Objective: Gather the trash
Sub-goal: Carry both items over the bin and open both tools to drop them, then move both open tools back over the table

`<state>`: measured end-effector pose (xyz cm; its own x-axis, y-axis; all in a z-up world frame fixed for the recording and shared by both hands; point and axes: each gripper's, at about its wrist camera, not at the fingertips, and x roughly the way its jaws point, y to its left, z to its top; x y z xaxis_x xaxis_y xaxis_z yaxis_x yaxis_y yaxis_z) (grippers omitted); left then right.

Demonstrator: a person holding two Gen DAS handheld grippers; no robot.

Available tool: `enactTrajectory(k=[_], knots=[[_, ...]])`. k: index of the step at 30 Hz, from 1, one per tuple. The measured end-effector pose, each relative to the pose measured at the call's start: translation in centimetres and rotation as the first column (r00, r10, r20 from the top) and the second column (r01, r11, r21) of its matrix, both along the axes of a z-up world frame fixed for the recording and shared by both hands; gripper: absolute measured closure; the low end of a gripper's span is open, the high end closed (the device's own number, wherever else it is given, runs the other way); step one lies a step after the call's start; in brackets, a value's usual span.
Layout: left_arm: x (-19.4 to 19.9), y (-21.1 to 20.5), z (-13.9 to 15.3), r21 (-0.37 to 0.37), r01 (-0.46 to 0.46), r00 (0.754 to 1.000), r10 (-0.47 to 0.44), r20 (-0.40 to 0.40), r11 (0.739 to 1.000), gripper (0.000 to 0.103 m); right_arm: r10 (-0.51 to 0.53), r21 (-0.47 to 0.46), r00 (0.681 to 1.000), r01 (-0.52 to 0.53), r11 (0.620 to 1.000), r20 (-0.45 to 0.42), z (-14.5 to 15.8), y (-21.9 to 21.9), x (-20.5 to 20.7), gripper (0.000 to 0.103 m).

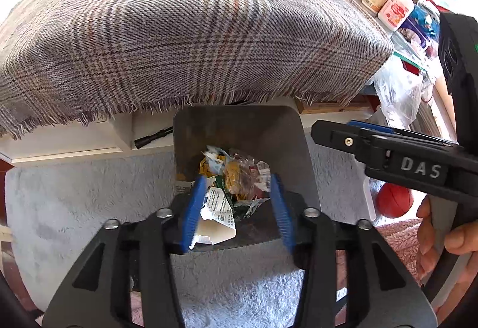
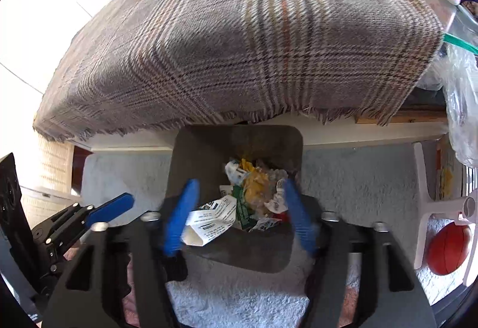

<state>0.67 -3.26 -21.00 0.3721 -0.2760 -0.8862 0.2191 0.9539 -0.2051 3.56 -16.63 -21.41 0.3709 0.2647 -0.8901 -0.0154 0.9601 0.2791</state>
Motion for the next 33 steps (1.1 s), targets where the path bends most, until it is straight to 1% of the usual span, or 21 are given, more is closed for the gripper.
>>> enactTrajectory(k=[1, 2, 3, 4, 5, 8, 9, 11, 13, 15, 18, 21, 22, 24, 27, 31, 32, 33], knots=[[0.0, 0.2, 0.2, -0.002, -0.008, 1.000, 0.008, 0.006, 1.000, 0.040, -0.007, -0.002, 1.000, 0.007, 1.000, 0.005, 0.2, -0.2, -0.1, 0.017], [0.0, 0.4, 0.4, -0.003, -0.015, 1.000, 0.016, 0.013, 1.000, 0.032, -0.013, -0.002, 1.000, 0.013, 1.000, 0.010, 0.3, -0.3, -0.1, 0.012], [-0.1, 0.7, 0.6, -0.004, -0.028, 0.999, 0.028, 0.023, 1.000, 0.020, -0.017, -0.003, 1.000, 0.017, 1.000, 0.012, 0.5, -0.4, -0.1, 0.006], [-0.1, 1.0, 0.8, -0.001, -0.043, 0.999, 0.043, 0.030, 0.999, 0.011, -0.011, -0.007, 1.000, 0.012, 1.000, 0.007, 0.6, -0.4, -0.1, 0.005], [0.0, 1.1, 0.9, -0.001, -0.051, 0.998, 0.051, 0.032, 0.999, 0.009, -0.001, -0.009, 1.000, 0.001, 1.000, 0.003, 0.8, -0.4, -0.1, 0.005], [0.0, 1.8, 0.8, -0.010, -0.061, 0.998, 0.061, 0.009, 0.998, 0.008, 0.006, 0.012, 1.000, -0.006, 1.000, 0.017, 1.7, -0.5, 0.1, 0.005], [0.1, 2.1, 1.0, -0.019, -0.061, 0.998, 0.061, 0.003, 0.998, 0.008, 0.000, 0.029, 0.999, -0.001, 1.000, 0.035, 2.5, -0.8, 0.3, 0.005], [0.4, 2.6, 1.8, -0.022, -0.061, 0.998, 0.061, 0.005, 0.998, 0.008, -0.012, 0.033, 0.998, 0.010, 0.999, 0.067, 4.0, -1.1, 1.1, 0.005], [1.1, 3.2, 3.3, -0.010, -0.052, 0.998, 0.052, 0.034, 0.999, 0.008, -0.018, 0.033, 0.994, 0.014, 0.999, 0.110, 5.7, -1.2, 1.9, 0.005], [1.9, 3.8, 4.8, 0.009, -0.058, 0.996, 0.057, 0.068, 0.998, 0.008, -0.018, 0.046, 0.991, 0.012, 0.999, 0.133, 7.2, -1.3, 3.1, 0.005], [4.7, 5.7, 7.2, 0.042, -0.101, 0.989, 0.096, 0.109, 0.994, 0.008, -0.025, 0.019, 0.986, 0.022, 1.000, 0.163, 9.5, -0.9, 6.1, 0.005], [8.0, 7.5, 9.2, 0.060, -0.165, 0.976, 0.154, 0.153, 0.984, 0.008, -0.021, 0.011, 0.982, 0.019, 1.000, 0.188, 11.6, -0.1, 9.6, 0.005], [8.8, 7.9, 9.6, 0.064, -0.179, 0.972, 0.166, 0.164, 0.982, 0.008, -0.017, 0.010, 0.981, 0.015, 1.000, 0.191, 12.1, 0.2, 10.7, 0.005], [11.1, 8.9, 10.5, 0.045, -0.196, 0.966, 0.185, 0.180, 0.980, 0.008, 0.000, -0.007, 0.980, 0.001, 1.000, 0.197, 13.0, 1.0, 13.2, 0.005], [14.7, 9.7, 11.0, 0.049, -0.224, 0.958, 0.211, 0.193, 0.973, 0.008, 0.012, -0.026, 0.979, -0.007, 1.000, 0.202, 13.8, 1.9, 16.8, 0.005], [18.5, 9.3, 10.4, 0.051, -0.236, 0.951, 0.220, 0.217, 0.970, 0.008, 0.002, 0.030, 0.981, -0.008, 1.000, 0.194, 13.7, 2.5, 21.2, 0.005], [19.6, 9.1, 10.1, 0.053, -0.235, 0.950, 0.218, 0.224, 0.970, 0.009, -0.002, 0.038, 0.981, -0.006, 0.999, 0.194, 13.7, 2.4, 21.7, 0.005], [20.6, 8.9, 9.9, 0.050, -0.231, 0.949, 0.214, 0.232, 0.972, 0.013, -0.004, 0.047, 0.981, -0.005, 0.999, 0.195, 13.4, 2.4, 22.7, 0.005]])
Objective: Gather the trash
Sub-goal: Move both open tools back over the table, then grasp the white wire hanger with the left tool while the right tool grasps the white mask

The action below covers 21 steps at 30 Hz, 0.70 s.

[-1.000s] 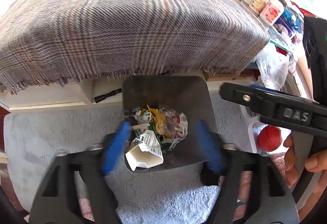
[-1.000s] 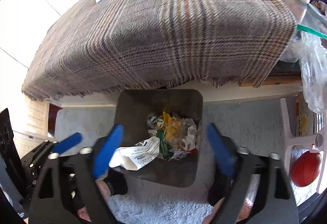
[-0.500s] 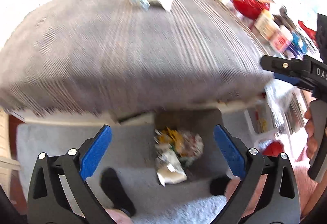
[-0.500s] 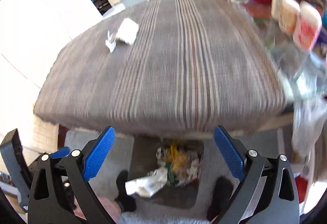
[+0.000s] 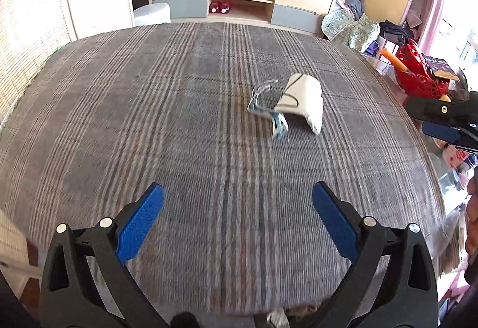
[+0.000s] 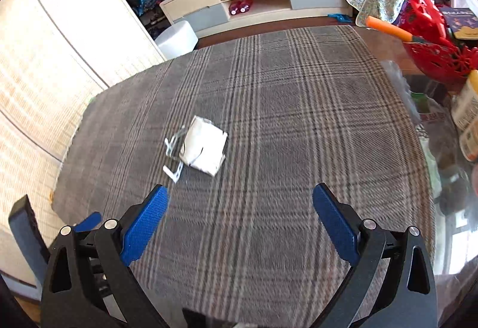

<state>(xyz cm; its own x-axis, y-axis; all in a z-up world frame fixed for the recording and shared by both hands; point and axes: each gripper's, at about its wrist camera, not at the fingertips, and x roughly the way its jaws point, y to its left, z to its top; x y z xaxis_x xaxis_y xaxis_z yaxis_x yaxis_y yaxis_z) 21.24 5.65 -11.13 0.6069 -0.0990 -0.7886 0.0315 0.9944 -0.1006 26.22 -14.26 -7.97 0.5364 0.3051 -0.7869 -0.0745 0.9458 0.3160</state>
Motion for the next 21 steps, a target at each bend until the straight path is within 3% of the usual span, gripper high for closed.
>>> enactTrajectory(k=[1, 3, 8, 11, 14, 16, 18, 21], knots=[[0.8, -0.2, -0.1, -0.001, 0.003, 1.000, -0.003, 0.005, 1.000, 0.021, -0.003, 0.002, 1.000, 0.003, 1.000, 0.002, -0.2, 0.0, 0.4, 0.005], [2.7, -0.9, -0.7, -0.002, 0.014, 1.000, -0.014, 0.007, 1.000, 0.028, -0.016, 0.005, 1.000, 0.016, 1.000, 0.004, -0.7, -0.1, 1.7, 0.005], [6.0, -2.7, -1.6, 0.021, 0.028, 0.999, -0.029, 0.026, 0.999, 0.028, -0.013, 0.031, 1.000, 0.014, 0.999, -0.014, -2.1, 0.2, 4.9, 0.005], [7.5, -3.4, -2.2, 0.032, 0.044, 0.999, -0.045, 0.009, 0.998, 0.036, -0.011, 0.032, 1.000, 0.011, 0.999, -0.013, -2.6, 0.5, 6.0, 0.005], [8.8, -3.7, -2.7, 0.014, 0.055, 0.999, -0.054, -0.005, 0.998, 0.050, -0.003, 0.028, 1.000, 0.003, 1.000, -0.018, -3.0, 1.1, 7.1, 0.006], [9.4, -3.7, -2.8, 0.014, 0.054, 0.999, -0.054, -0.006, 0.998, 0.077, 0.007, 0.020, 1.000, -0.007, 1.000, -0.018, -3.2, 1.7, 7.6, 0.006], [9.8, -3.7, -3.0, 0.012, 0.066, 0.998, -0.066, -0.020, 0.998, 0.094, 0.016, 0.020, 1.000, -0.016, 1.000, -0.019, -3.4, 2.3, 8.1, 0.006], [9.7, -3.4, -2.7, 0.040, 0.074, 0.997, -0.074, -0.009, 0.996, 0.101, 0.030, 0.028, 0.999, -0.029, 0.999, -0.024, -3.7, 3.2, 8.9, 0.006]])
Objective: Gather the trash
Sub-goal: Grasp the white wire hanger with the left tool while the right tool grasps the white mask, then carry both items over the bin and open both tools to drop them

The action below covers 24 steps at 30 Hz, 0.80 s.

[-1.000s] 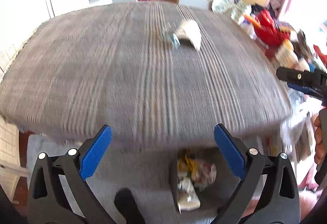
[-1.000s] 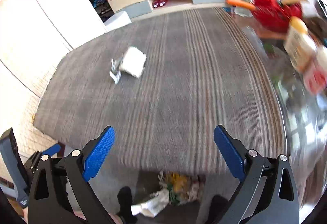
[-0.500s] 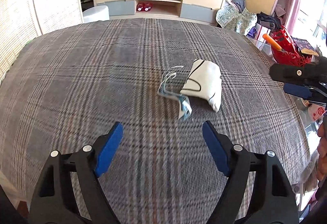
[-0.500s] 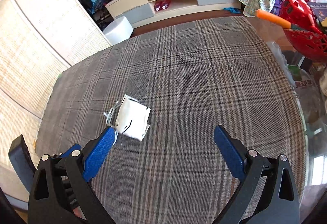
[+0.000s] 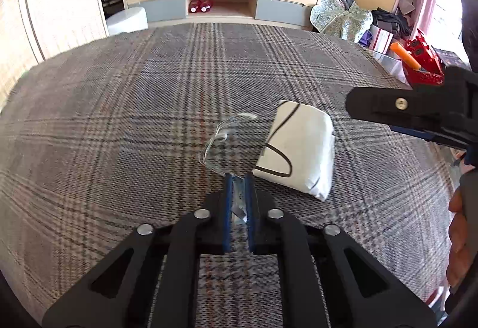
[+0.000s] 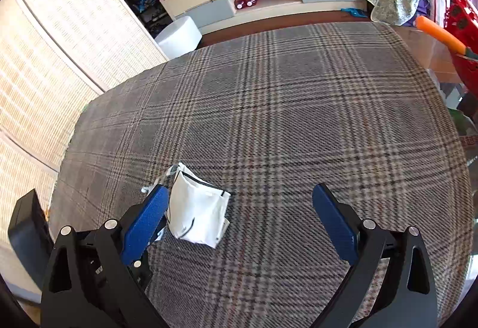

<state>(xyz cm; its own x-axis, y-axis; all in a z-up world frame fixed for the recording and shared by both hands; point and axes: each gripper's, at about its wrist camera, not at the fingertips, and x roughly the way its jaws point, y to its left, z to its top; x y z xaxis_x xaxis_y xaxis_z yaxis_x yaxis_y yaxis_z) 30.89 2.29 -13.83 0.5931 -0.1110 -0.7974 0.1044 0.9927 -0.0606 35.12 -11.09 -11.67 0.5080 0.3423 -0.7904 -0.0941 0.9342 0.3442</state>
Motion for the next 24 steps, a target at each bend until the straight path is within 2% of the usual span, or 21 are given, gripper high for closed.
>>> enactTrajectory(k=[5, 12, 14, 16, 19, 24], knots=[[-0.6, 2.1, 0.5, 0.060, -0.043, 0.999, 0.042, 0.023, 0.997, 0.101, 0.039, 0.016, 0.999, -0.039, 0.999, -0.025, -0.8, 2.0, 1.2, 0.014], [-1.5, 4.7, 0.9, 0.061, -0.070, 0.997, 0.069, 0.021, 0.996, 0.101, 0.076, -0.007, 0.995, -0.077, 0.997, -0.061, -2.4, 5.2, 1.7, 0.025], [-1.8, 4.9, 1.0, 0.060, -0.071, 0.997, 0.070, 0.022, 0.996, 0.101, 0.069, -0.031, 0.996, -0.071, 0.997, -0.052, -2.6, 5.7, 1.5, 0.046], [-2.3, 5.0, 1.2, 0.057, -0.066, 0.998, 0.065, 0.019, 0.996, 0.101, 0.082, -0.049, 0.996, -0.084, 0.995, -0.047, -2.8, 6.3, 1.3, 0.056], [-3.2, 5.0, 1.6, 0.055, -0.059, 0.998, 0.058, 0.017, 0.997, 0.101, 0.090, -0.099, 0.995, -0.094, 0.991, -0.039, -2.2, 6.9, 0.4, 0.065], [-6.1, 4.1, 3.6, 0.028, -0.042, 0.999, 0.042, 0.019, 0.999, 0.101, 0.081, -0.113, 0.997, -0.080, 0.990, 0.004, 1.1, 5.8, -3.5, 0.070]])
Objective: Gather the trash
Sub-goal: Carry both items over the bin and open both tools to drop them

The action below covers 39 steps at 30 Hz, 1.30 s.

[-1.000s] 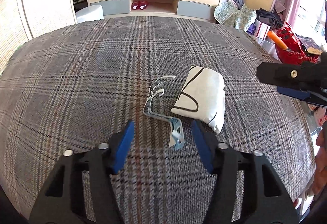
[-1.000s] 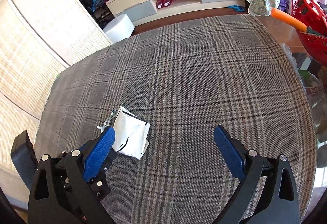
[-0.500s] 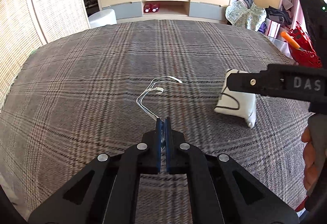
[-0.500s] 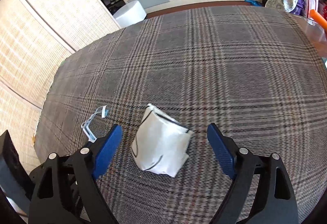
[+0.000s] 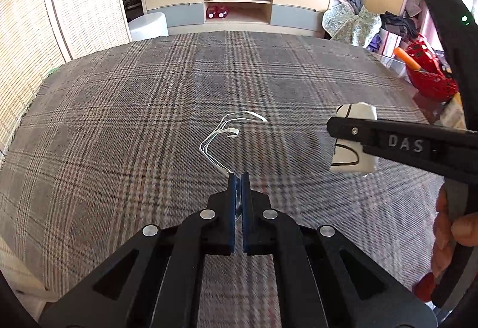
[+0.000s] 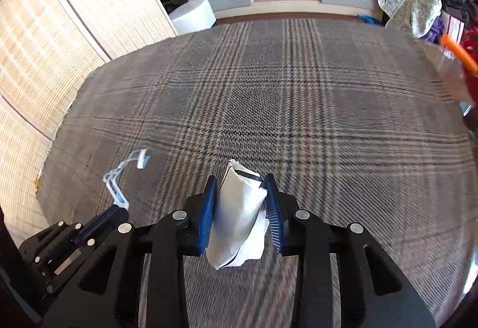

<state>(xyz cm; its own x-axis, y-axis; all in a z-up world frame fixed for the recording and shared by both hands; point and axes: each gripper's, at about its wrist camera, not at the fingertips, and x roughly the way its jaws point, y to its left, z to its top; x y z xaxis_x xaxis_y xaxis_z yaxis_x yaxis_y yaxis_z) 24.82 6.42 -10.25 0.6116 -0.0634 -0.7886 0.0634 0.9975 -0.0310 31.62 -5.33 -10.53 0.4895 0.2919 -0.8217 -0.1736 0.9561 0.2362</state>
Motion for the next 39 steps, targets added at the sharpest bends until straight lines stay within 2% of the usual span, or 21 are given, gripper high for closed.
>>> enactTrajectory(k=[5, 9, 16, 20, 25, 31, 39], knots=[[-5.3, -1.9, 2.6, -0.036, 0.041, 0.999, -0.040, 0.011, 0.999, 0.101, -0.025, -0.004, 0.998, 0.025, 1.000, 0.051, 4.5, -2.4, -6.3, 0.070], [-9.8, -4.0, 4.0, -0.048, 0.092, 0.996, -0.091, 0.022, 0.995, 0.101, -0.032, -0.042, 0.996, 0.036, 0.998, 0.085, 6.9, -3.8, -11.6, 0.070], [-18.1, -6.9, 4.6, -0.084, 0.164, 0.986, -0.161, 0.042, 0.983, 0.101, -0.093, -0.007, 0.989, 0.094, 0.996, 0.120, 8.4, -7.6, -21.0, 0.070], [-21.3, -8.0, 3.9, -0.093, 0.194, 0.981, -0.191, 0.037, 0.977, 0.101, -0.108, -0.027, 0.987, 0.112, 0.993, 0.122, 7.2, -9.3, -25.3, 0.070], [-24.4, -9.2, 2.0, -0.108, 0.211, 0.977, -0.210, 0.021, 0.972, 0.101, -0.127, -0.015, 0.986, 0.130, 0.991, 0.108, 4.5, -10.6, -28.5, 0.070], [-25.8, -10.2, -1.4, -0.136, 0.193, 0.980, -0.198, -0.024, 0.972, 0.101, -0.134, -0.024, 0.988, 0.137, 0.990, 0.072, 0.3, -11.5, -30.3, 0.070], [-25.8, -11.0, -7.0, -0.169, 0.177, 0.974, -0.197, -0.109, 0.970, 0.101, -0.140, 0.026, 0.990, 0.140, 0.990, -0.010, -5.8, -12.5, -30.6, 0.070]])
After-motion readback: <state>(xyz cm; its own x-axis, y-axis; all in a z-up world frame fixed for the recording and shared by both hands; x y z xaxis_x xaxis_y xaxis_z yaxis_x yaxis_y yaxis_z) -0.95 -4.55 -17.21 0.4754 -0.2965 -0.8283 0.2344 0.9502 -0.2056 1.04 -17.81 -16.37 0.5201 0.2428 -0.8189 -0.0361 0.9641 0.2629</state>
